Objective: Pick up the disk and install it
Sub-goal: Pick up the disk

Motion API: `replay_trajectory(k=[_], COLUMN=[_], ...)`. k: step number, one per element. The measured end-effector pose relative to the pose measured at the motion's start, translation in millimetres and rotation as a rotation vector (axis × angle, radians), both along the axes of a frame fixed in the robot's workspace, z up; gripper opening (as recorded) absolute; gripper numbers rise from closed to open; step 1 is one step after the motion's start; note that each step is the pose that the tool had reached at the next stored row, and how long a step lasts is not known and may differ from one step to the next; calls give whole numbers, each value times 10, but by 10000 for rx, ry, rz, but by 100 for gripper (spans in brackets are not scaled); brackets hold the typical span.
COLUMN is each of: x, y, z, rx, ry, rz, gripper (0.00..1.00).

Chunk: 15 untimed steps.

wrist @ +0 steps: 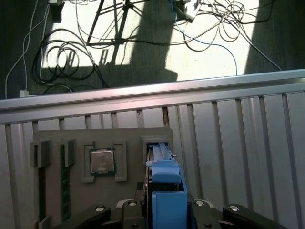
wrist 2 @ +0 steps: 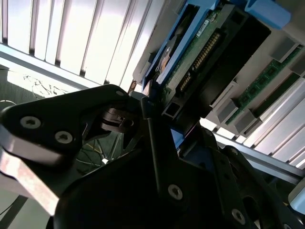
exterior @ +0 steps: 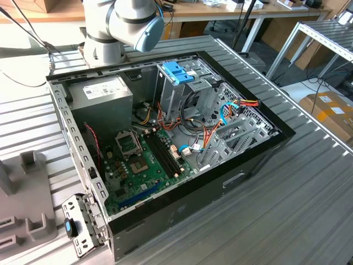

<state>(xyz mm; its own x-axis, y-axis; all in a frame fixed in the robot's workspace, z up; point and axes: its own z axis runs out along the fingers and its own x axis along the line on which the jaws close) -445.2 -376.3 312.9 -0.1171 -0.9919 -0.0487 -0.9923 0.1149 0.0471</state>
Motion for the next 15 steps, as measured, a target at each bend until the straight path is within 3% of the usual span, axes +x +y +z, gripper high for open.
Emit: replay_trajectory(k=[15], x=[0], y=[0], z=[132], rx=[80], ry=[0], rz=[0], gripper=[37])
